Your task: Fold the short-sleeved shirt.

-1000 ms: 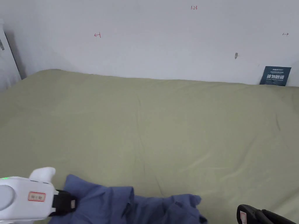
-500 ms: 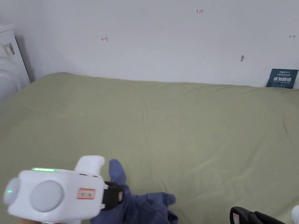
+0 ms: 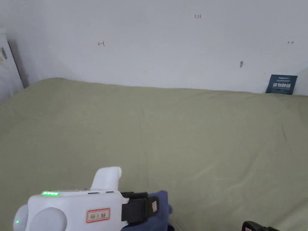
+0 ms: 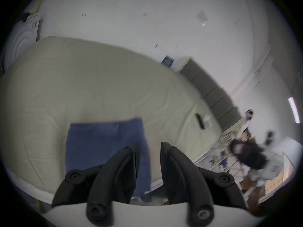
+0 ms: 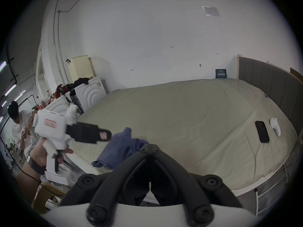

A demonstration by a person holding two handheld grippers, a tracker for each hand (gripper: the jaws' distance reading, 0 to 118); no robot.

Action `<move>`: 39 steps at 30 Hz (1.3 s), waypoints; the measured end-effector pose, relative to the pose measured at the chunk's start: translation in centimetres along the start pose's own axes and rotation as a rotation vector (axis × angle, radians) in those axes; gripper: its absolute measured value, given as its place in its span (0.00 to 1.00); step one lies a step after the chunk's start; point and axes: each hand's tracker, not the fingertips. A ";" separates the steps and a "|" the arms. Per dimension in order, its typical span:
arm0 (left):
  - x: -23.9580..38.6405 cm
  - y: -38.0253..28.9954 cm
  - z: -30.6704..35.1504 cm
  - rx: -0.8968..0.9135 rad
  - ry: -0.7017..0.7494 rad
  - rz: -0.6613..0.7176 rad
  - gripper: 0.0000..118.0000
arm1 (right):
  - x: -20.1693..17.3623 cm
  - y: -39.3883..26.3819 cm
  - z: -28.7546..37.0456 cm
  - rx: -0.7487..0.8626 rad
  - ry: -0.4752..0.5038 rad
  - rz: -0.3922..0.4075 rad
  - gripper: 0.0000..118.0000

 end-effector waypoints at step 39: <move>-3.4 0.0 0.5 0.189 0.029 -0.085 0.00 | 0.5 -0.3 -6.0 -0.045 0.289 -0.065 0.01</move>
